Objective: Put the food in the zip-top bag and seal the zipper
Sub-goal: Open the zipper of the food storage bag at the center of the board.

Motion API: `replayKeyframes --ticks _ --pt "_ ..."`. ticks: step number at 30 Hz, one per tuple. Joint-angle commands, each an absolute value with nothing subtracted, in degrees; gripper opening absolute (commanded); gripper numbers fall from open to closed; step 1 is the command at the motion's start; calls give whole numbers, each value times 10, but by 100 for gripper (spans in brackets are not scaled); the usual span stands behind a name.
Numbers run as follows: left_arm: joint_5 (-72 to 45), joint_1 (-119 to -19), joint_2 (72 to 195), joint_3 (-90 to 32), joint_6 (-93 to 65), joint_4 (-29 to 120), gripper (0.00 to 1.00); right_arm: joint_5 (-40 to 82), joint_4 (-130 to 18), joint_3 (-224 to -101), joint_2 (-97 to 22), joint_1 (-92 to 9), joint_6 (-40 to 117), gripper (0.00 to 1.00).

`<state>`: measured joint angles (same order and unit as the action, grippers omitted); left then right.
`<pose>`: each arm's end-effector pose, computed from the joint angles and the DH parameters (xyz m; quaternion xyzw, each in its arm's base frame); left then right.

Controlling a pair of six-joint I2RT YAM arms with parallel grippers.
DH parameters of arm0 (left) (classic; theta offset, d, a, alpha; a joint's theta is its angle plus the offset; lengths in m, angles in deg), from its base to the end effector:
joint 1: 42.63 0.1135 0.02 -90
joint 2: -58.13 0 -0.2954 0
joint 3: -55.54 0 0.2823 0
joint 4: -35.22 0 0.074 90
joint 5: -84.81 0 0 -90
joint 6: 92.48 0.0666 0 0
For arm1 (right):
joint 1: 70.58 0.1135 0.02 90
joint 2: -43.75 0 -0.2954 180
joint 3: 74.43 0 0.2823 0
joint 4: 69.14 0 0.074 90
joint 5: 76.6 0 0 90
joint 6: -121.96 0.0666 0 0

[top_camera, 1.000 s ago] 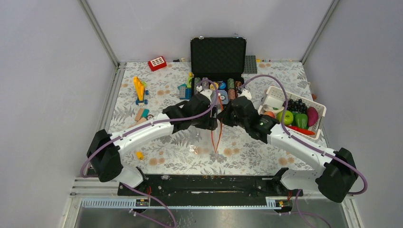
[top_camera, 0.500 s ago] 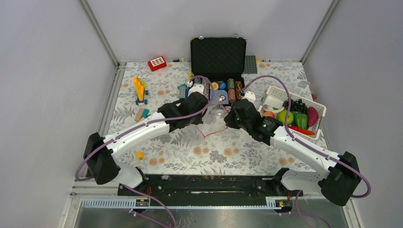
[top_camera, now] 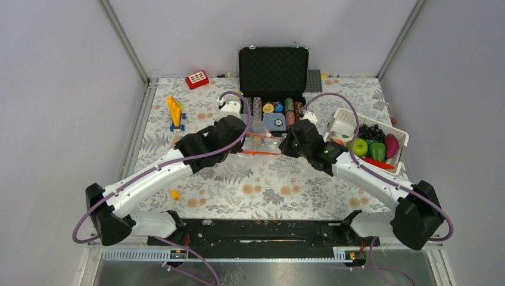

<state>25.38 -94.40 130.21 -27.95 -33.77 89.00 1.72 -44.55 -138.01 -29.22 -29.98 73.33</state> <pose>0.2140 -0.2170 0.3619 0.0521 0.8874 -0.0777 0.4515 0.2574 0.2029 0.2721 0.0537 0.8779 0.2386 0.4116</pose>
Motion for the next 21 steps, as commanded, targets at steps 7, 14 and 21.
replayKeyframes --ticks 7,14,21 --pt "159 -917 1297 -237 -318 785 0 129 -519 -1338 -319 -337 662 6" --pt "102 -917 1389 -246 -350 751 0 208 -590 -1341 -330 -336 653 34" --pt "88 -917 1411 -247 -360 738 0 159 -547 -1343 -256 -336 637 66"
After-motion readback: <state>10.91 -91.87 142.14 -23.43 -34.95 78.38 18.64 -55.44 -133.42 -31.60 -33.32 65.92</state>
